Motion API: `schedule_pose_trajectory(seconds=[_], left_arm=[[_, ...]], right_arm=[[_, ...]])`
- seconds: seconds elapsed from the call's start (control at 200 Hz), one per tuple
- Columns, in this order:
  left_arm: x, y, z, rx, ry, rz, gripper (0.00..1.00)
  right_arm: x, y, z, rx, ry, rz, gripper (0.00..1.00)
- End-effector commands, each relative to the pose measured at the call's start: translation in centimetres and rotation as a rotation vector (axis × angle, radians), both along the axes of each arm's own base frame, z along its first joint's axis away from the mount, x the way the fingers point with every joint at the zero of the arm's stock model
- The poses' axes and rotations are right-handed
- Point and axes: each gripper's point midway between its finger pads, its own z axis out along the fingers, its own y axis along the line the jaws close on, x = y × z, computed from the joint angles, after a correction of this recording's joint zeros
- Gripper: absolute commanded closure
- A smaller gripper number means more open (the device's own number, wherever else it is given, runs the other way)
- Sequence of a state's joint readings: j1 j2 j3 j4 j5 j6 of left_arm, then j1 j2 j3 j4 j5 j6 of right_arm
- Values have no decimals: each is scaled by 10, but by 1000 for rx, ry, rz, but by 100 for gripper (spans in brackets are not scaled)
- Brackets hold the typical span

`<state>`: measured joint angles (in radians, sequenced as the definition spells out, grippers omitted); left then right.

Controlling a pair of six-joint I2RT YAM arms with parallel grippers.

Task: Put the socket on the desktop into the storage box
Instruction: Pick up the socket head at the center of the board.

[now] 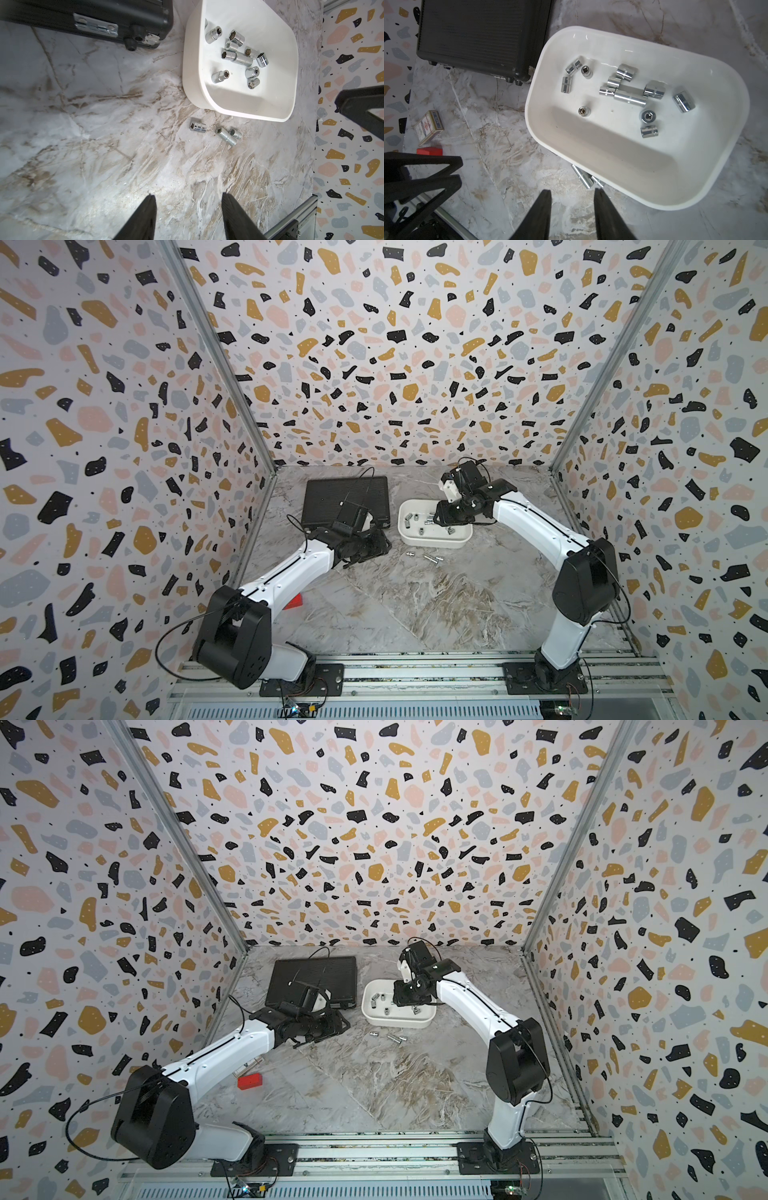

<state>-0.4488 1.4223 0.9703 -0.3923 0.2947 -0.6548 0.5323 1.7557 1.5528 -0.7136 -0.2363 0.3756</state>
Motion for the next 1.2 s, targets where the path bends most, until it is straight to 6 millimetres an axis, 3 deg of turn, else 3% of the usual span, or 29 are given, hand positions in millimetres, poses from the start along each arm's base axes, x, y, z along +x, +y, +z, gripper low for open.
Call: schedule_pose_trajectory(seconds=[0.0, 0.315, 0.721, 1.191], left_arm=[[12, -12, 15, 13, -73, -43, 45], [19, -25, 6, 91, -82, -103, 45], [31, -46, -9, 192, -154, -154, 43], [45, -61, -40, 304, -255, -157, 39]], right_arm=[[-13, -3, 26, 50, -63, 20, 59], [-63, -17, 35, 136, -85, 68, 57], [-118, -33, 28, 226, -94, 122, 56], [-144, -42, 15, 258, -71, 126, 56]])
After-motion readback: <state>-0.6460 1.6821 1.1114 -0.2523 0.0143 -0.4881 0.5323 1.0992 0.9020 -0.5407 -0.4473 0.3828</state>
